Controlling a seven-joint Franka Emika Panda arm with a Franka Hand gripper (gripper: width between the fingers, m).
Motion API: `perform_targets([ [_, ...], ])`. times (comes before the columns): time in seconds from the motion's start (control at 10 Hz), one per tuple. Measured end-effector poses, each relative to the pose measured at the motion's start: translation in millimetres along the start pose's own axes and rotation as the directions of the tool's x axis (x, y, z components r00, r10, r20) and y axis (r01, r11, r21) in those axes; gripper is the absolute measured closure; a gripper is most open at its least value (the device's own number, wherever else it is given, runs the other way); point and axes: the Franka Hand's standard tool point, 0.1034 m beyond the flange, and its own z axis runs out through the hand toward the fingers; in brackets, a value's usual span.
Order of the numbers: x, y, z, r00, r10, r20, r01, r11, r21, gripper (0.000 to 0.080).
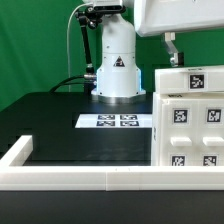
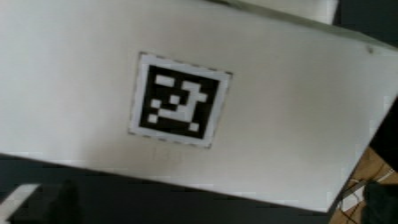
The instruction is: Assemble cabinet
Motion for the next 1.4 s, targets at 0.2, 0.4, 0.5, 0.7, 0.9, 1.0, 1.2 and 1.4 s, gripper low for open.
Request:
perform_targets([
  [0.2, -0.4, 2.3, 0.1, 0.988, -0.153, 0.002, 0.153, 0.988, -0.006, 0.0003],
  [0.4, -0.6, 5.0, 0.0, 0.967, -0.256, 0.007, 0.256, 0.967, -0.014, 0.0003],
  [0.5, -1.2, 7.8, 0.1, 0.938, -0.347, 0.013, 0.347, 0.937, -0.021, 0.0003],
  [0.7, -2.4, 11.0, 0.3, 0.837, -0.546, 0.025, 0.546, 0.837, -0.024, 0.0003],
  [0.9, -3.7, 5.5, -1.8, 0.663, -0.746, 0.061, 0.748, 0.663, -0.022, 0.0003],
  [1.0, -4.6, 3.2, -1.5, 0.593, -0.802, 0.067, 0.804, 0.594, -0.014, 0.0003],
  [1.2, -9.8, 6.4, 0.4, 0.434, -0.896, 0.097, 0.900, 0.436, 0.008, 0.0003],
  [1.4, -15.2, 8.4, 1.9, 0.297, -0.946, 0.127, 0.952, 0.304, 0.040, 0.0003],
])
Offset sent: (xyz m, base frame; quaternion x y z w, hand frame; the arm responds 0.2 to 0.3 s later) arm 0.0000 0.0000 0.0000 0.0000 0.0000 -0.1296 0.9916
